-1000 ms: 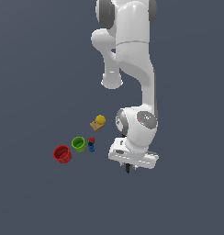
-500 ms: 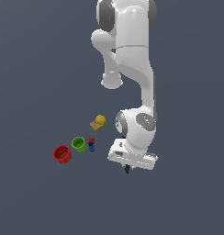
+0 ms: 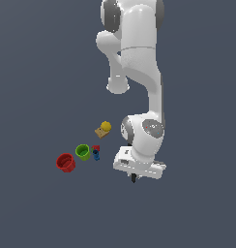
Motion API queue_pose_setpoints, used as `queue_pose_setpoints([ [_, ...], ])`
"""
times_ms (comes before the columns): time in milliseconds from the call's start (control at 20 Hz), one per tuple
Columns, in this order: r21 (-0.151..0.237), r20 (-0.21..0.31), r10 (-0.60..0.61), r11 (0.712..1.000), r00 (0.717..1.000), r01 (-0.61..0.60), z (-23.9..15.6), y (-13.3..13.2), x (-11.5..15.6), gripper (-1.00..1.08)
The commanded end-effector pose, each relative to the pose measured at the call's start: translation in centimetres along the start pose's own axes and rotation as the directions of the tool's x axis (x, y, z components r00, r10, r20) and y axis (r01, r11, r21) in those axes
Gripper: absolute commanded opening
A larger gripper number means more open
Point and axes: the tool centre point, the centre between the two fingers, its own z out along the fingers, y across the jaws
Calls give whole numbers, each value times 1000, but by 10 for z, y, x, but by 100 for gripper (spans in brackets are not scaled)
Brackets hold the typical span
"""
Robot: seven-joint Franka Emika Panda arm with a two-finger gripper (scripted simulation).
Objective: Pick up a designated object from a clutter of objects.
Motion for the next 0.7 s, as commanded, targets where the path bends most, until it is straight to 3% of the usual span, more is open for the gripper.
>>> queue_pose_setpoints([
  [0,0,-3,2,1000,1000,-2,-6,8,6,-100],
  [300,-1,-3,2,1000,1000,-2,-30,41,26,-100],
  [650,0,-4,1,1000,1000,-1,-74,101,63,-100],
])
